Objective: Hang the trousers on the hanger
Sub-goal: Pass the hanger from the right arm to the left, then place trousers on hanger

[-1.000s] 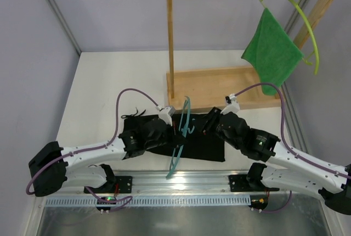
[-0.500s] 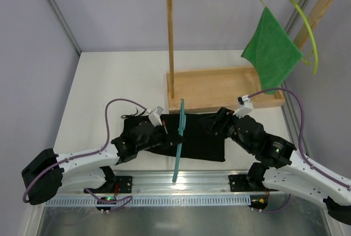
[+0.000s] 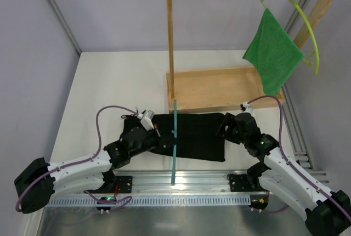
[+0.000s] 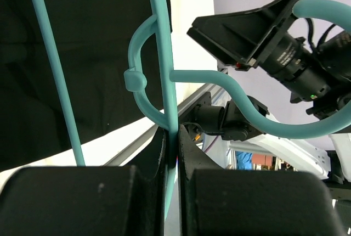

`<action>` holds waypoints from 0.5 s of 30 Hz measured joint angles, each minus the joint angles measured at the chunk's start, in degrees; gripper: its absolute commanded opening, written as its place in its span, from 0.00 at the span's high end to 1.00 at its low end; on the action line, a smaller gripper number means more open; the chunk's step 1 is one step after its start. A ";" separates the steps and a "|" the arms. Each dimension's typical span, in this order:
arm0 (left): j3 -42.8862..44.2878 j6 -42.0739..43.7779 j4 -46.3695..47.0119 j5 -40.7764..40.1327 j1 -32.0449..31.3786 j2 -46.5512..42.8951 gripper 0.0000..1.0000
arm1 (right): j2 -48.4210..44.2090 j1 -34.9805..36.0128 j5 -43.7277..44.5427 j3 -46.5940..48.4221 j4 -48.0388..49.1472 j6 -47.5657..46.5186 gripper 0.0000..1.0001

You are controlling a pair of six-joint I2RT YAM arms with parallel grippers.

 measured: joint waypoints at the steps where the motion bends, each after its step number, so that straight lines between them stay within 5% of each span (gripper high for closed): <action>1: -0.39 -0.02 0.04 -0.26 0.02 -0.50 1.00 | 0.22 -0.39 -0.37 -0.48 0.02 -0.02 0.25; 15: -4.59 0.74 5.90 -0.85 0.87 -1.88 1.00 | 4.44 -2.08 -2.40 -7.43 4.46 0.92 0.23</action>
